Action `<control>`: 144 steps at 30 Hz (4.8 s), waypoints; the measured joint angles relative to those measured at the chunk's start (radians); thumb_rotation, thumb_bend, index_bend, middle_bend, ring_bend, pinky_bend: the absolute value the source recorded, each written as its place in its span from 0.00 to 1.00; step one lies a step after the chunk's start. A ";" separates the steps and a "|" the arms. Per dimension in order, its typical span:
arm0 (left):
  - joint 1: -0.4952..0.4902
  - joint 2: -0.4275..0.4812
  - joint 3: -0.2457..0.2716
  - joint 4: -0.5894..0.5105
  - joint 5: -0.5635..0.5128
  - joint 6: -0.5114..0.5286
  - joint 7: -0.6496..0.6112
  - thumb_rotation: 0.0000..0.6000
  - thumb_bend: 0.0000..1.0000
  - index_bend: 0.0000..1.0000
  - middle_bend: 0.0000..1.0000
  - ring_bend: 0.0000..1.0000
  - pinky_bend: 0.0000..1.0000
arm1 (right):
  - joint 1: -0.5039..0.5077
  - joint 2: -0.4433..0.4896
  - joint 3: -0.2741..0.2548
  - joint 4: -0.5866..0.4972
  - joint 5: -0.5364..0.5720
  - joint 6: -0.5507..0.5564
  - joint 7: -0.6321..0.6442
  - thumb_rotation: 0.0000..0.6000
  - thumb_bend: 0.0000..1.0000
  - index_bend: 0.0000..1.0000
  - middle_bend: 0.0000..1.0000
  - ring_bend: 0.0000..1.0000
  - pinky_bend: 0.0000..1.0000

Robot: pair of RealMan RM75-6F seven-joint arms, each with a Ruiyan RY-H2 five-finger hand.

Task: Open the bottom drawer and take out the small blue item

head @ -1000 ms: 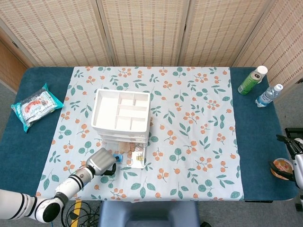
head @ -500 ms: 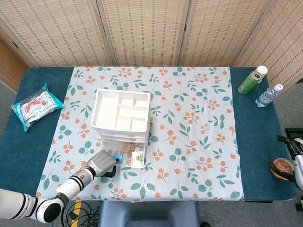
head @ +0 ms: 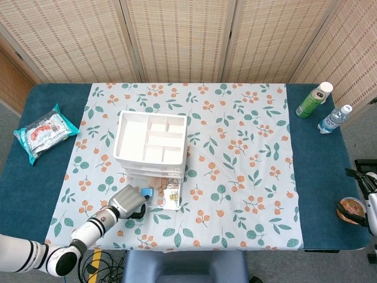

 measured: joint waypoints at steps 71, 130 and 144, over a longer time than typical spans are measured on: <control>0.089 -0.173 -0.014 0.750 1.094 0.070 -0.608 1.00 0.26 0.30 1.00 1.00 1.00 | -0.018 0.021 -0.004 -0.047 -0.016 0.030 -0.036 1.00 0.21 0.18 0.29 0.32 0.36; 0.138 -0.273 0.000 0.933 1.105 0.118 -0.721 1.00 0.26 0.34 1.00 1.00 1.00 | -0.020 0.030 0.001 -0.081 -0.015 0.033 -0.077 1.00 0.21 0.18 0.30 0.33 0.36; 0.134 -0.300 0.008 0.972 1.116 0.137 -0.770 1.00 0.26 0.40 1.00 1.00 1.00 | -0.024 0.034 0.002 -0.087 -0.013 0.036 -0.081 1.00 0.21 0.18 0.30 0.33 0.36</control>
